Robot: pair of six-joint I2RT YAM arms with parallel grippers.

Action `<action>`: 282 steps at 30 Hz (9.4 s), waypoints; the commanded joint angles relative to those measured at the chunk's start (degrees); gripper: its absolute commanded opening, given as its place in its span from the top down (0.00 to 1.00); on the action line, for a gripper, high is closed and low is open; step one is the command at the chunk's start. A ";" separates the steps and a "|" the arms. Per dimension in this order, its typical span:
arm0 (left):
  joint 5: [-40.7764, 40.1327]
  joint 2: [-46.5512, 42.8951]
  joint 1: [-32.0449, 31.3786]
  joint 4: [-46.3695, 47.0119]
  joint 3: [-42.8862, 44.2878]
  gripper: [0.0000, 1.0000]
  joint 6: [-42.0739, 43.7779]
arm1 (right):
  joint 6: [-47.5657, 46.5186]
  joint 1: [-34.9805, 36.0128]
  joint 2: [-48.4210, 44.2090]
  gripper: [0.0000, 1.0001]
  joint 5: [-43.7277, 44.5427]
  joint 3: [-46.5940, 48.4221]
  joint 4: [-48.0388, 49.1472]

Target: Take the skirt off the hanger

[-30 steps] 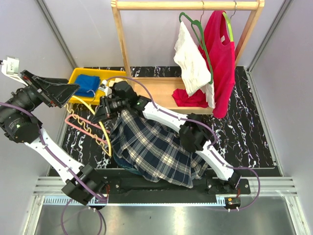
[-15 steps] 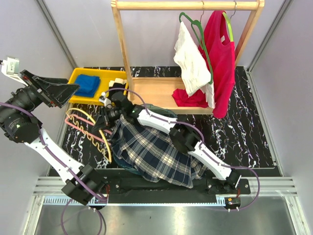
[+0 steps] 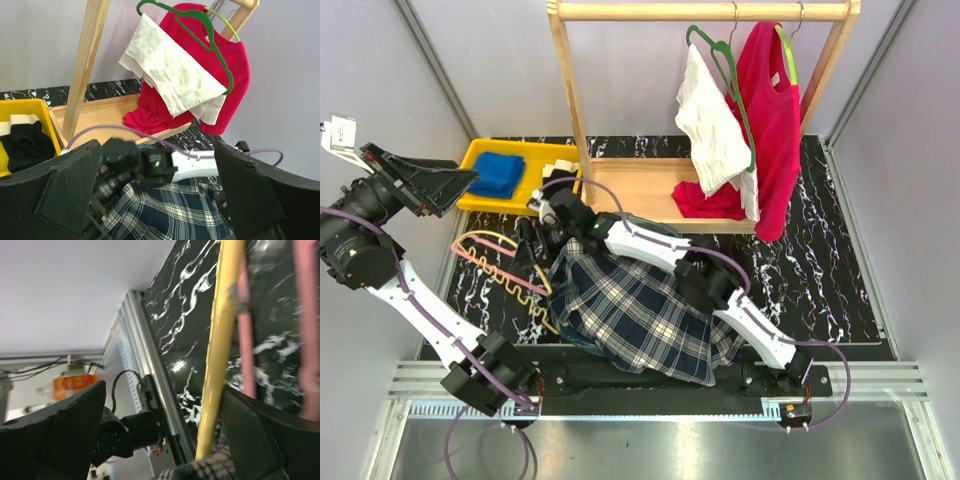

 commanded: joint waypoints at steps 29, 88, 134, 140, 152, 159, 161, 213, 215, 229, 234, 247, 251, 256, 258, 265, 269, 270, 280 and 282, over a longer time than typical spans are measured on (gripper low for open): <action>9.44 0.53 -2.31 12.86 -7.09 0.01 1.40 | -15.81 2.51 -90.29 0.00 36.54 -60.87 -34.78; 8.82 -4.31 -3.28 12.16 -10.95 0.01 2.28 | -31.01 -6.80 -42.49 1.00 29.26 20.86 -21.25; 6.36 -4.58 -9.43 12.07 -11.84 0.01 0.87 | -19.49 -6.71 -55.09 1.00 24.96 -36.73 1.26; 6.80 -4.22 -9.34 12.60 -12.01 0.01 0.61 | -17.29 -6.63 -45.31 1.00 22.22 -28.09 1.69; 6.36 -1.68 -9.25 13.48 -10.78 0.01 0.52 | -8.42 -4.61 -51.27 1.00 24.33 -69.62 13.64; 5.30 0.52 -9.17 14.45 -9.11 0.01 -0.88 | -8.76 -4.69 -39.61 1.00 17.22 -61.08 -1.78; 5.31 0.70 -9.25 14.71 -8.85 0.01 -1.06 | -9.99 -4.69 -32.40 0.94 13.37 -53.02 -12.38; 9.52 1.05 -9.25 16.38 -11.57 0.01 -2.55 | -36.98 -34.04 -40.20 0.19 54.22 16.91 -36.53; 9.44 1.40 -9.25 16.29 -11.66 0.01 -2.29 | -36.37 -34.49 -39.58 0.27 52.90 16.12 -36.53; 9.52 0.61 -9.25 16.21 -15.35 0.01 -1.67 | -33.20 -35.19 -36.94 0.89 44.11 13.74 -36.71; 8.39 0.35 -11.35 16.91 -12.99 0.01 -1.76 | -33.99 -35.19 -40.71 1.00 38.50 10.86 -33.92; -44.59 27.67 -40.15 -91.85 58.72 0.01 79.23 | -28.89 -34.75 -52.93 1.00 21.16 10.04 -21.59; -59.79 24.70 -58.09 -110.59 47.69 0.01 104.17 | -32.13 -34.75 -55.92 1.00 24.93 11.89 -24.48; -62.02 13.66 -65.86 -115.45 26.71 0.01 108.19 | -32.68 -34.75 -59.08 1.00 23.37 11.64 -27.66; -61.49 9.86 -65.68 -116.15 22.72 0.01 108.71 | -31.36 -34.75 -61.46 1.00 21.44 8.39 -27.13; -58.87 -0.79 -64.72 -117.74 7.86 0.01 106.08 | -27.84 -34.75 -69.45 1.00 18.18 0.91 -24.49; -38.47 -3.16 -54.65 -111.61 6.19 0.01 95.24 | -25.82 -34.75 -72.97 1.00 16.78 -3.47 -25.37; -34.29 -3.69 -52.87 -108.46 4.53 0.01 92.05 | -24.86 -34.75 -73.68 1.00 16.42 -4.36 -25.46; -17.46 -4.14 -47.57 -58.19 -8.04 0.01 47.52 | -18.08 -34.75 -82.55 1.00 14.40 -15.08 -24.41; -17.28 -3.35 -47.57 -50.20 -8.84 0.01 42.65 | -16.95 -34.75 -83.26 1.00 14.05 -17.28 -24.05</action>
